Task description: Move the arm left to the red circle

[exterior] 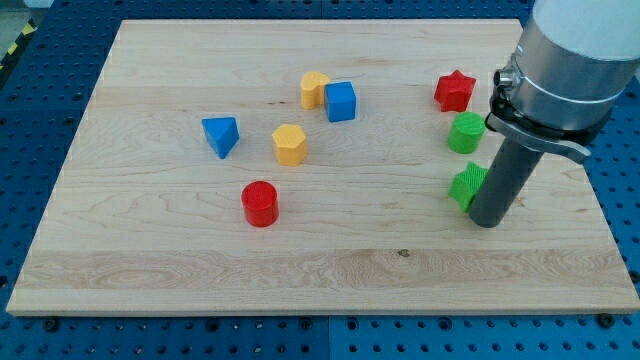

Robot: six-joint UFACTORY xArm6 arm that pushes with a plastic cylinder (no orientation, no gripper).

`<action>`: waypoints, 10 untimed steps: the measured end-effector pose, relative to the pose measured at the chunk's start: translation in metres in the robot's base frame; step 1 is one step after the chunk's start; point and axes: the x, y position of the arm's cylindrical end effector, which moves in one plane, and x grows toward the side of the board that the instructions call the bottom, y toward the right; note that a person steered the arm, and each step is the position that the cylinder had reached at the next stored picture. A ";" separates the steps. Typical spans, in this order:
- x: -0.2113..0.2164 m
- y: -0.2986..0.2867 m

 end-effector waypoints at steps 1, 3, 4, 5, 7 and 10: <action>-0.006 -0.002; 0.032 -0.003; 0.071 -0.008; 0.087 -0.022; 0.088 -0.029; 0.087 -0.086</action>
